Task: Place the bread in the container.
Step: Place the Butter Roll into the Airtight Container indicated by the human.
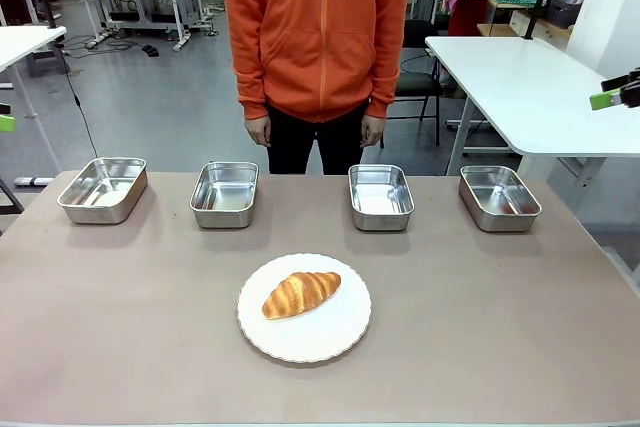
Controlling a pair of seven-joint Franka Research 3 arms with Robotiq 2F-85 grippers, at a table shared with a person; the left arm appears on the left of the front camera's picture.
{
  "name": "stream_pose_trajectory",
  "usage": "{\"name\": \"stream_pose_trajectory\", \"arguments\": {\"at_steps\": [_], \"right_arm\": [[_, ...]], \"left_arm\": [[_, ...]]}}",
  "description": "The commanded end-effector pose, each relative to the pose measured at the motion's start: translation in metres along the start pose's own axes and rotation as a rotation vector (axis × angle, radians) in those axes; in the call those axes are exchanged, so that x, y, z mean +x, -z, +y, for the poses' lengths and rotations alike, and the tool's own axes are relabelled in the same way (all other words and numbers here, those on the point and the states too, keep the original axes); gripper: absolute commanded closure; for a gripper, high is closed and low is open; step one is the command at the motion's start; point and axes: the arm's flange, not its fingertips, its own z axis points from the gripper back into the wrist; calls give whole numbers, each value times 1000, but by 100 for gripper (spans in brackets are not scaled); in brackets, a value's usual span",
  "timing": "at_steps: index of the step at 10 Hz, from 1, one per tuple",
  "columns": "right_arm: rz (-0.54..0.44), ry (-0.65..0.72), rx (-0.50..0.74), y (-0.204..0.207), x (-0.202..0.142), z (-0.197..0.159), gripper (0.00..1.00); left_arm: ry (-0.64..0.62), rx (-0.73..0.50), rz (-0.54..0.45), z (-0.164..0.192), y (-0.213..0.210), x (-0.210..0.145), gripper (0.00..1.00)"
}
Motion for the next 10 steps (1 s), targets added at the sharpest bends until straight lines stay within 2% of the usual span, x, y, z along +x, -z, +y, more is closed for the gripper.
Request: {"name": "stream_pose_trajectory", "arguments": {"at_steps": [1,10], "right_arm": [[-12,-5,1,-1,2,1,0],[-12,-5,1,-1,2,1,0]], "left_arm": [[14,-5,-13,-1,-2,0,0],[14,-5,-13,-1,-2,0,0]]}}
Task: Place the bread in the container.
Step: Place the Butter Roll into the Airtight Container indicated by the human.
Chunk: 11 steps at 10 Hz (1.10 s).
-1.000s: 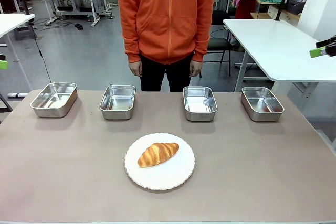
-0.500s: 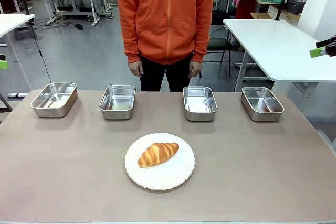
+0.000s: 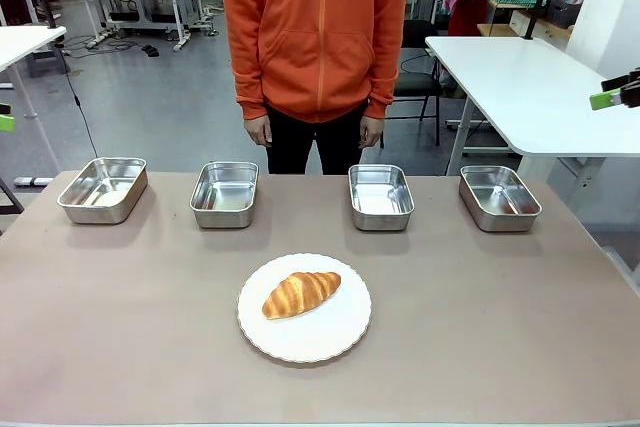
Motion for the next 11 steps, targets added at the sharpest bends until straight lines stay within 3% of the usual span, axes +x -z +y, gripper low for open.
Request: {"name": "stream_pose_trajectory", "arguments": {"at_steps": [1,11], "right_arm": [[-12,-5,1,-1,2,1,0],[-12,-5,1,-1,2,1,0]], "left_arm": [[14,-5,-13,-1,-2,0,0],[14,-5,-13,-1,-2,0,0]]}}
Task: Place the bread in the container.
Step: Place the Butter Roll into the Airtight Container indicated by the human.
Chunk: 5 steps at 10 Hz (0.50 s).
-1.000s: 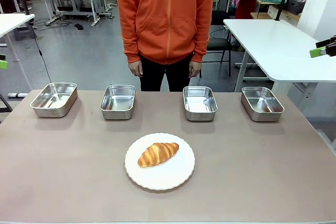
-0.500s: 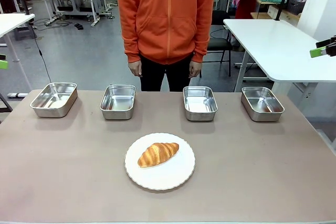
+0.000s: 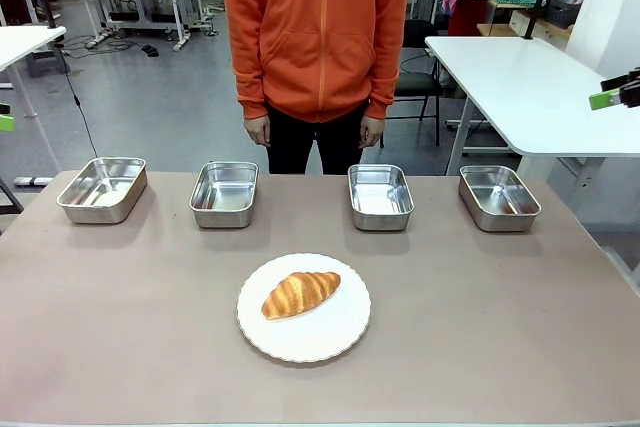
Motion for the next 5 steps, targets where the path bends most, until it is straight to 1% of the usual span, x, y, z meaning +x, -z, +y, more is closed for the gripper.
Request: {"name": "stream_pose_trajectory", "arguments": {"at_steps": [1,5], "right_arm": [[-12,-5,1,-1,2,1,0],[-12,-5,1,-1,2,1,0]], "left_arm": [[14,-5,-13,-1,-2,0,0],[14,-5,-13,-1,-2,0,0]]}}
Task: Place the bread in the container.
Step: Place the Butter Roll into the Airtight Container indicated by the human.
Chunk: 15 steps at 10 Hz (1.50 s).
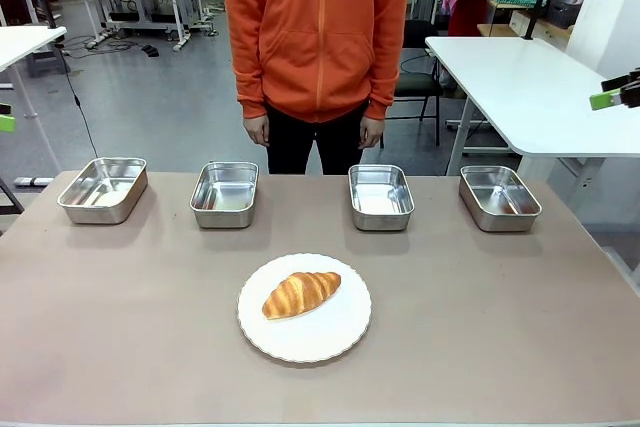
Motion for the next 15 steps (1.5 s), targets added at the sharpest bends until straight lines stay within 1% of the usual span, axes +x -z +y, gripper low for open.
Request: {"name": "stream_pose_trajectory", "arguments": {"at_steps": [1,15], "right_arm": [[-12,-5,1,-1,2,1,0],[-12,-5,1,-1,2,1,0]], "left_arm": [[14,-5,-13,-1,-2,0,0],[14,-5,-13,-1,-2,0,0]]}}
